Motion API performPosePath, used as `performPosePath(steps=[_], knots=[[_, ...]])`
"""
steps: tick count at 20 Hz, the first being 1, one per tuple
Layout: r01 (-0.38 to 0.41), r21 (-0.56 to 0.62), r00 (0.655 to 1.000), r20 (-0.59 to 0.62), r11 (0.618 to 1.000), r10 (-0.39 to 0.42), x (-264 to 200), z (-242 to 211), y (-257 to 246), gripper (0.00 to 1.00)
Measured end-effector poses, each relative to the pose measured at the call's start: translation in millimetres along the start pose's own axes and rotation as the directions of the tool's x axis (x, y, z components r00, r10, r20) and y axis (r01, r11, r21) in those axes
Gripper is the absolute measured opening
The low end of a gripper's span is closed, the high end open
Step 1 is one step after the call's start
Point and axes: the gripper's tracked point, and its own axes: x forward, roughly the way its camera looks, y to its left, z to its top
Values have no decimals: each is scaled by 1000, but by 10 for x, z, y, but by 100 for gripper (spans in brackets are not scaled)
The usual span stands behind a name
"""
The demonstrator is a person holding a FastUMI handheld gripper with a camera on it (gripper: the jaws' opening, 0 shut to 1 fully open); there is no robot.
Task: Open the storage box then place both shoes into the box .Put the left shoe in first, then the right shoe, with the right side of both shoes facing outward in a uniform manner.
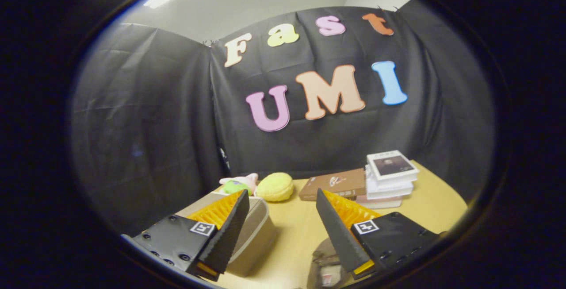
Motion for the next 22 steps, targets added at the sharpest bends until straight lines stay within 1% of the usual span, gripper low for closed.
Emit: performPosePath(steps=[5,7,8,10,12,15,17,18,20,22], knots=[[-84,133,990,-106,987,99,167,-424,215,97],[-114,231,978,-145,966,150,208,-594,297,98],[-125,292,970,-163,948,178,230,-682,317,99],[-132,427,955,-189,895,231,300,-834,365,99],[-122,543,937,-213,831,277,375,-986,399,99],[-104,654,913,-236,750,332,395,-1193,450,100],[-95,711,890,-254,697,380,393,-1354,524,100],[-89,746,877,-255,660,406,416,-1411,566,100],[-72,821,855,-241,566,459,430,-1504,627,100],[-44,875,843,-226,482,488,424,-1594,677,100]])
